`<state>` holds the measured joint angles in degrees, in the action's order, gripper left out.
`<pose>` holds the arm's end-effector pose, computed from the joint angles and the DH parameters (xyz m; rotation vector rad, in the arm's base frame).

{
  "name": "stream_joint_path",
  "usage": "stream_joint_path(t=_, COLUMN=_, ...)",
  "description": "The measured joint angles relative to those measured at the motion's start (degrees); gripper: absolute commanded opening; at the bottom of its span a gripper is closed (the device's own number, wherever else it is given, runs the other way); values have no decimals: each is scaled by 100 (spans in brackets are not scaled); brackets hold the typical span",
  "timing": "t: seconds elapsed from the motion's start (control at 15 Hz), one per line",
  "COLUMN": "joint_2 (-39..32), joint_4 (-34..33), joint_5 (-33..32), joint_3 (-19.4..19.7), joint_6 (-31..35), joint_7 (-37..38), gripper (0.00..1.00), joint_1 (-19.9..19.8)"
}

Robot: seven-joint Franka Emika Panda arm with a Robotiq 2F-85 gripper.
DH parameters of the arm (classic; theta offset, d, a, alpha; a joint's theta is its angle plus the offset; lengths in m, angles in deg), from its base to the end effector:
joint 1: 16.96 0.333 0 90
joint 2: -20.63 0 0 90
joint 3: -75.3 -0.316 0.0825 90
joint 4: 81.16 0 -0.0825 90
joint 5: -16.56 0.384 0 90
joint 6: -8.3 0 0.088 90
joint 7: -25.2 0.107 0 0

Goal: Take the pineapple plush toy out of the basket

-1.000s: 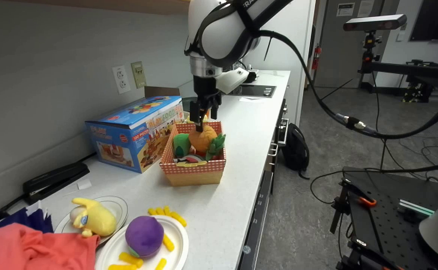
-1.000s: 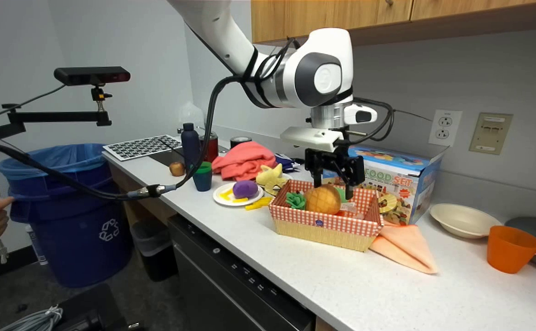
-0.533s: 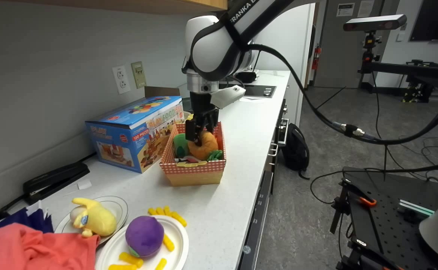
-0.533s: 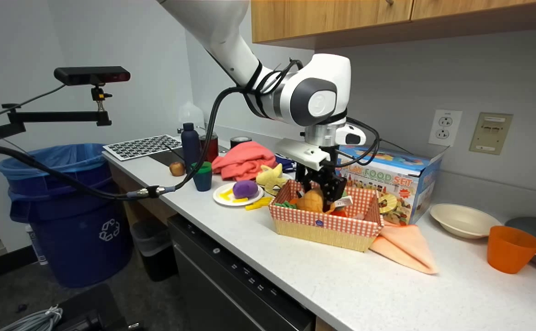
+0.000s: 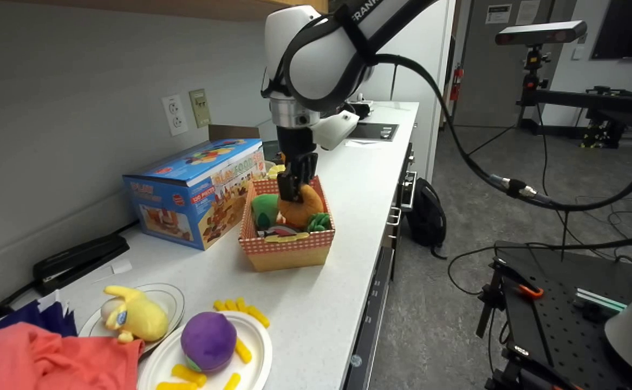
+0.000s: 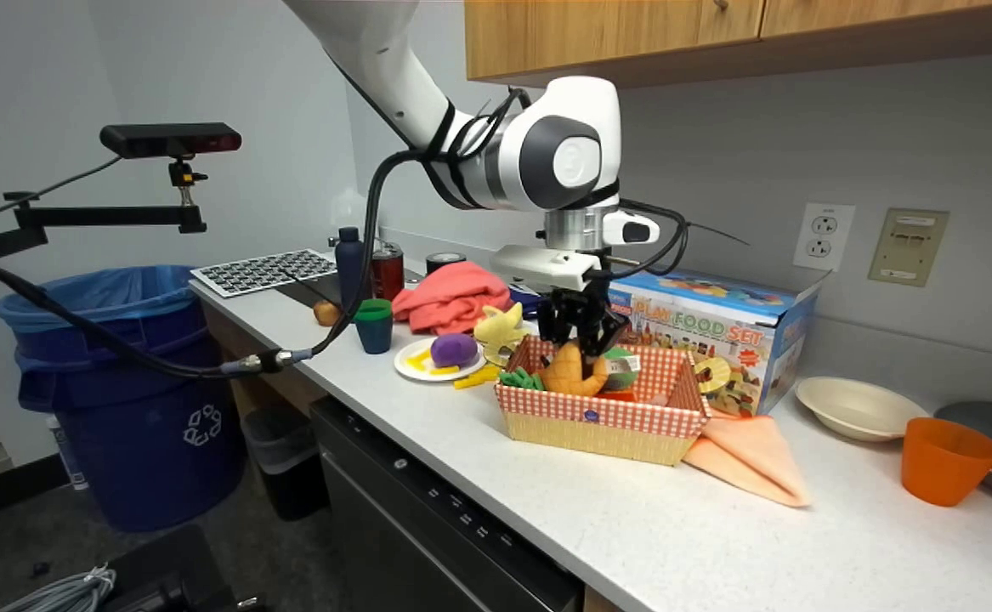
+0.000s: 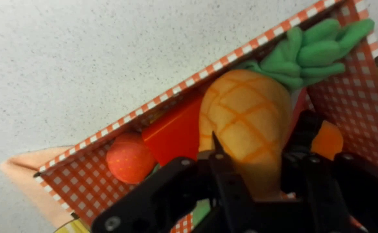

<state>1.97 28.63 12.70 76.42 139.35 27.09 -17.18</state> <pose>0.6239 -0.0155 0.3290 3.0829 -0.0187 0.0703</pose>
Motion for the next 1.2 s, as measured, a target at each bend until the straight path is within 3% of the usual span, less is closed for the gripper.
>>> stream_joint_path(t=0.33, joint_2=1014, joint_4=324, joint_5=-596, joint_3=-42, joint_6=-709, joint_7=33, gripper=4, joint_1=183)
stream_joint_path(t=0.6, joint_2=1784, joint_4=444, joint_5=-493, joint_3=-283, joint_6=-1078, joint_7=32, gripper=4, joint_1=311)
stream_joint_path(t=0.87, joint_2=2145, joint_4=789, joint_5=159, joint_3=-420, joint_6=-948, joint_7=-58, gripper=4, joint_1=378)
stream_joint_path(t=1.2, joint_2=1975, joint_4=1278, joint_5=680, joint_3=-524, joint_6=-300, joint_7=-194, gripper=4, joint_1=431)
